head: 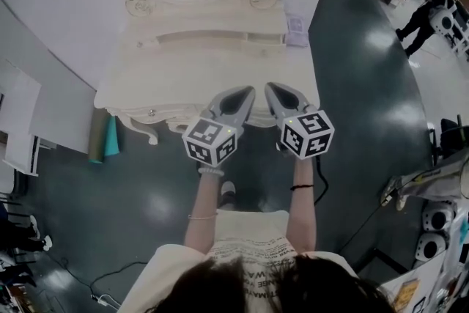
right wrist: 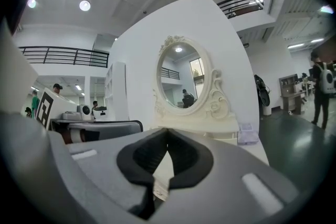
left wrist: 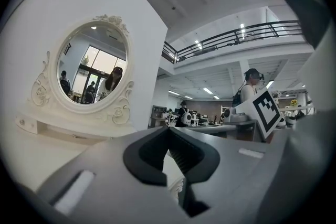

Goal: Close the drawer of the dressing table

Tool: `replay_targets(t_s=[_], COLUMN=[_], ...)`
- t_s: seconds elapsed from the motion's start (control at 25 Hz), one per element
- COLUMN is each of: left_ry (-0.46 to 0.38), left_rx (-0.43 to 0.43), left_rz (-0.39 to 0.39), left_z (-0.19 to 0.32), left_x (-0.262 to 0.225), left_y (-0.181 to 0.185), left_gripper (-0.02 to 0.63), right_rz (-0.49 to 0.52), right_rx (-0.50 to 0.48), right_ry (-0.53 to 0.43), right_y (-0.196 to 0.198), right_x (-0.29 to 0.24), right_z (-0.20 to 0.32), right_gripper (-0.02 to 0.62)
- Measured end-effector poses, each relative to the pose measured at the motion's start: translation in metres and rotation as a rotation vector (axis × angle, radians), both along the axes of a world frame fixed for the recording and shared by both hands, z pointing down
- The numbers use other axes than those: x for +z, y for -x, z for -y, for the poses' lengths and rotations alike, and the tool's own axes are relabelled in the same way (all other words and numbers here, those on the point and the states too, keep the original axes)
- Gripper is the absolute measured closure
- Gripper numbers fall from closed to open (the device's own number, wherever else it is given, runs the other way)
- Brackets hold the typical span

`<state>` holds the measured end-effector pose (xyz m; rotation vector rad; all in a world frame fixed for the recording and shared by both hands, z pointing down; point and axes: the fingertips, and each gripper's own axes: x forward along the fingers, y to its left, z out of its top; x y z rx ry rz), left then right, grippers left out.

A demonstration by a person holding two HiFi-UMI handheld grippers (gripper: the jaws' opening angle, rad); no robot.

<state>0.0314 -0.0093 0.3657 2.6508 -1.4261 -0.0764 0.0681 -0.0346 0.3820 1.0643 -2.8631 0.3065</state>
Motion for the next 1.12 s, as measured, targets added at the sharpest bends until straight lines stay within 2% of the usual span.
replay_targets(t_s=[0.56, 1.12], left_ry=[0.027, 0.043], left_rx=[0.066, 0.122], left_rz=[-0.02, -0.035], left_z=[0.035, 0.056], left_x=[0.013, 0.025], left_y=[0.029, 0.047], left_gripper=[0.606, 0.606], right_rz=[-0.02, -0.028], right_rx=[0.054, 0.139], right_ry=[0.041, 0.067], right_y=[0.029, 0.036], right_x=[0.016, 0.029], right_z=[0.031, 0.051], right_gripper=[0.592, 0.592])
